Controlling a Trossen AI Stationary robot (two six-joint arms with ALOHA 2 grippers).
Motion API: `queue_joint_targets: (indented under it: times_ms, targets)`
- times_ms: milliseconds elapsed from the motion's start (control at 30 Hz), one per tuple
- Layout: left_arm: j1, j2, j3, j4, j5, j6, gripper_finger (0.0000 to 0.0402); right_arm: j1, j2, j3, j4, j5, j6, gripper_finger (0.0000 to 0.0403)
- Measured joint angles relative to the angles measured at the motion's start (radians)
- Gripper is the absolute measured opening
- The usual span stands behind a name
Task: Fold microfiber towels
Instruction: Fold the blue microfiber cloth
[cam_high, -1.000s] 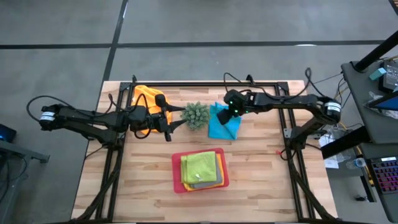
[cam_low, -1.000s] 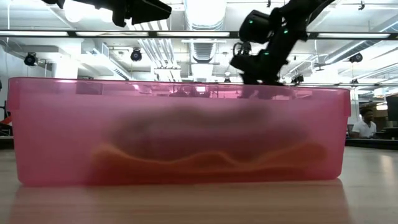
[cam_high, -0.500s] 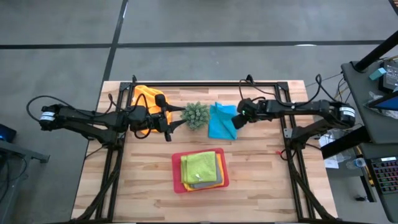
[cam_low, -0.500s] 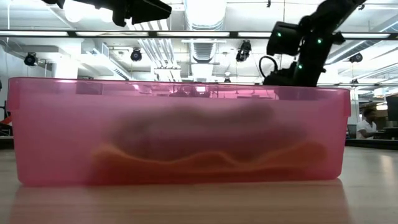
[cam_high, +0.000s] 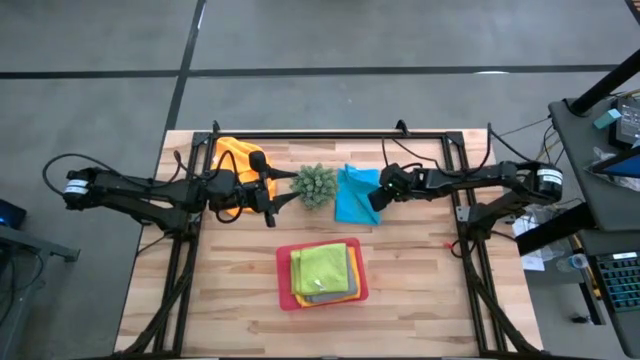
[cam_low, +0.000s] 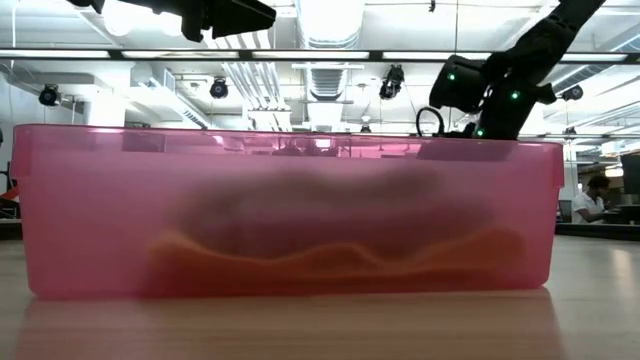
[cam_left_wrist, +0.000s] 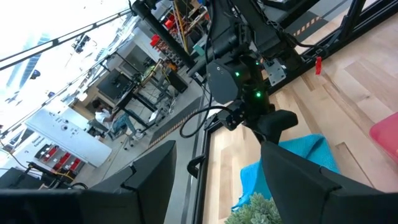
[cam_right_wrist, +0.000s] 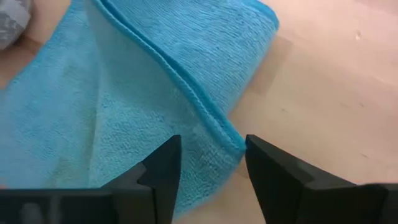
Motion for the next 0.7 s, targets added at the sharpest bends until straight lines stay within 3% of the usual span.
queue_joint_targets:
  times_ms: [100, 333, 700]
  targets:
    - [0.0, 0.0, 0.0, 0.0, 0.0, 0.0, 0.0219, 0.0, -0.002, 0.017, 0.005, -0.012, -0.015, 0.0133]
    - [0.0, 0.0, 0.0, 0.0, 0.0, 0.0, 0.0219, 0.025, -0.004, 0.052, 0.014, -0.108, -0.019, 0.002]
    - [0.0, 0.0, 0.0, 0.003, 0.0, 0.0, 0.0219, 0.079, 0.048, 0.106, 0.078, -0.119, -0.026, 0.0013]
